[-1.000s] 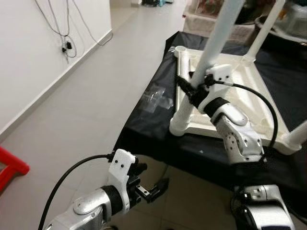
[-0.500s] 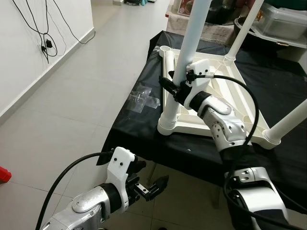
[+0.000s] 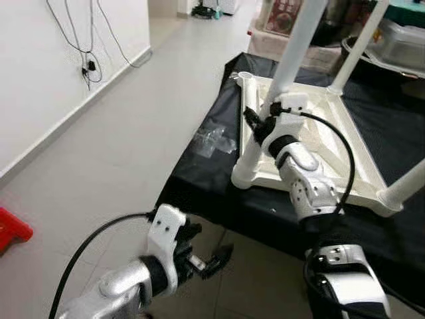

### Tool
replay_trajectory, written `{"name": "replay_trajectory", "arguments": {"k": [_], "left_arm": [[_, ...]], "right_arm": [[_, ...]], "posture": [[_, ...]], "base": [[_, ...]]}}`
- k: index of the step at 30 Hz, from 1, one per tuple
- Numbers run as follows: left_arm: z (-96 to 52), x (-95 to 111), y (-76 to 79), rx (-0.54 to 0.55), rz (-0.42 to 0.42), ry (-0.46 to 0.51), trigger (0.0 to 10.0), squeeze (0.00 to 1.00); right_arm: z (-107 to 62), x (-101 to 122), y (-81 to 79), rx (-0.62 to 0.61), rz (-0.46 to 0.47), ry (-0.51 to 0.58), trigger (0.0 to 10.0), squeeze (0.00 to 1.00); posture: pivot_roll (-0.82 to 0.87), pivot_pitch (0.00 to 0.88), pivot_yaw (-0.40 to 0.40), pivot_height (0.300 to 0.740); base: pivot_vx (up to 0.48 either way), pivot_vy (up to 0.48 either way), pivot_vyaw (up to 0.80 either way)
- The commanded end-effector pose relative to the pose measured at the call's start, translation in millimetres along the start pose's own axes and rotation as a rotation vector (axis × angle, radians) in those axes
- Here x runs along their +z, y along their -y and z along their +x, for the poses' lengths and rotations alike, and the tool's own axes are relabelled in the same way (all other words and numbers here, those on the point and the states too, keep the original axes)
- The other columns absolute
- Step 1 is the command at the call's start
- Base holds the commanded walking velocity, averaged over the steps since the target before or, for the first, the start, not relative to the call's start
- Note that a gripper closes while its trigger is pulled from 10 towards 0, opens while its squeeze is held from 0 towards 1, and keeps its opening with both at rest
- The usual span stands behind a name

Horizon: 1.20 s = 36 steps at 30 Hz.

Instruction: Building children table

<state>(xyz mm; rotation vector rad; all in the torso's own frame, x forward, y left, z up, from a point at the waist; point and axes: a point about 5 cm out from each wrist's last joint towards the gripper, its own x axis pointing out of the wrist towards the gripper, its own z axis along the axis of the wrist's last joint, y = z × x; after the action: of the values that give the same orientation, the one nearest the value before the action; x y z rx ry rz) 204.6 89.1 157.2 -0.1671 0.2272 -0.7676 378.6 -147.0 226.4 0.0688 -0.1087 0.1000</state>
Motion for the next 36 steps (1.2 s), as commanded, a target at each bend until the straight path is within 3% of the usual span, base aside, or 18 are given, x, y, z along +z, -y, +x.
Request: {"name": "replay_trajectory", "arguments": {"k": [1,3,4,8,9,11,16,26,36], "left_arm": [[1.4,-2,-3.4,0.010,0.003,-0.013,10.0,0.00],[1.4,-2,-3.4,0.010,0.003,-0.013,10.0,0.00],[3.3,-1,-6.0,0.020,0.008,-0.005,10.0,0.00],[4.6,0,-7.1,0.024,0.009,-0.001,10.0,0.00],[5.8,0,-7.1,0.025,0.009,0.000,10.0,0.00],[5.8,0,-7.1,0.025,0.009,0.000,10.0,0.00],[6.9,0,-4.2,0.013,0.014,0.004,10.0,0.00],[4.6,-1,0.1,-0.016,0.025,0.000,10.0,0.00],[1.4,-1,17.6,-0.143,0.041,0.018,10.0,0.00]], "right_arm": [[-12.4,-54,6.7,-0.159,0.011,-0.240,10.0,0.00],[-12.4,-54,6.7,-0.159,0.011,-0.240,10.0,0.00],[-12.2,-51,3.4,-0.351,0.007,-0.226,10.0,0.00],[-12.7,-48,0.5,-0.493,0.022,-0.211,10.0,0.00],[-14.4,-47,-2.0,-0.639,0.098,-0.192,10.0,0.00],[-14.4,-47,-2.0,-0.639,0.098,-0.192,10.0,0.00],[-7.9,-32,-20.3,-0.897,0.160,-0.130,10.0,0.00],[-3.6,-19,-20.8,-1.093,0.158,-0.108,10.0,0.00],[-0.6,-18,-21.5,-1.100,0.144,-0.084,10.0,0.00]], "posture": [[0.16,0.172,-0.110,0.740],[0.16,0.172,-0.110,0.740],[0.16,0.170,-0.108,0.740],[0.16,0.171,-0.108,0.740],[0.17,0.168,-0.106,0.740],[0.17,0.168,-0.106,0.740],[0.20,0.164,-0.106,0.740],[0.21,0.165,-0.109,0.740],[0.20,0.168,-0.104,0.740]], "base": [[0.000,0.000,0.00],[0.000,0.000,0.00],[0.000,0.000,0.00],[0.000,0.000,0.00],[0.000,0.000,0.00],[0.000,0.000,0.00],[0.000,0.000,0.00],[0.000,0.000,0.00],[0.000,0.000,0.00]]}}
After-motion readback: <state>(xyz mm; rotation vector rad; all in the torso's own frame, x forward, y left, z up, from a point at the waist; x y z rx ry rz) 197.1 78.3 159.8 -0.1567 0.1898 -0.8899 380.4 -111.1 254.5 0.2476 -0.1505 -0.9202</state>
